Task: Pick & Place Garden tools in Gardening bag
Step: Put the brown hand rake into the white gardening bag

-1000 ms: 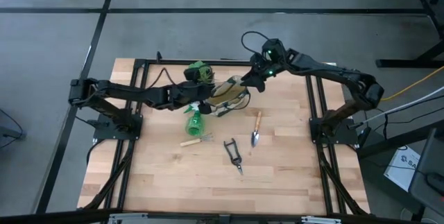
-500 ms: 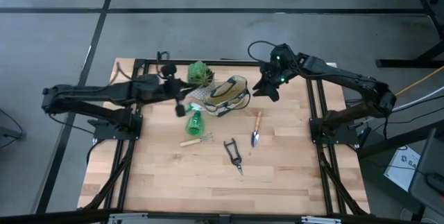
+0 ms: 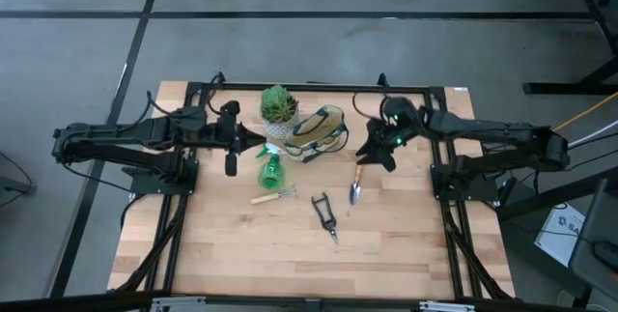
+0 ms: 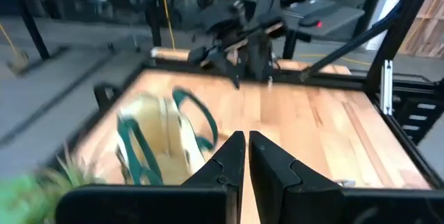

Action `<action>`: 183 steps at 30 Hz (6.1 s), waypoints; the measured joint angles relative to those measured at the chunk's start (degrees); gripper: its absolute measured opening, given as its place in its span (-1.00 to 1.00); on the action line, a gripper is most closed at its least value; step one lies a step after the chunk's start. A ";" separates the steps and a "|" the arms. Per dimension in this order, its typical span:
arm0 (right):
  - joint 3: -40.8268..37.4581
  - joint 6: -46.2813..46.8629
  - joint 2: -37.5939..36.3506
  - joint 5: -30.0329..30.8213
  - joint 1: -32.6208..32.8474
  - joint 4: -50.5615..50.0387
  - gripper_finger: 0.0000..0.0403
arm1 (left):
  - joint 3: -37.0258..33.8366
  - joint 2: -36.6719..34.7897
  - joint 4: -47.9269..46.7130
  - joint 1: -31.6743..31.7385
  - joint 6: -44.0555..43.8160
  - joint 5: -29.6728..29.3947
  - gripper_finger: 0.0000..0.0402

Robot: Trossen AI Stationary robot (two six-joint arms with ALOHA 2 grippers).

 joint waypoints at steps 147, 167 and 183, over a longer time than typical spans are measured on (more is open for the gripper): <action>-11.38 -0.38 5.83 26.68 23.23 9.18 0.00 | -3.18 19.79 -12.66 -23.34 -12.71 -12.49 -0.68; -11.31 -8.75 -24.53 25.08 25.02 0.89 0.00 | -3.10 15.35 -2.16 -19.19 -4.42 -13.89 -0.67; -14.15 -17.64 -32.43 36.47 24.91 2.46 0.00 | -3.10 15.35 2.56 -14.45 0.93 -13.80 -0.67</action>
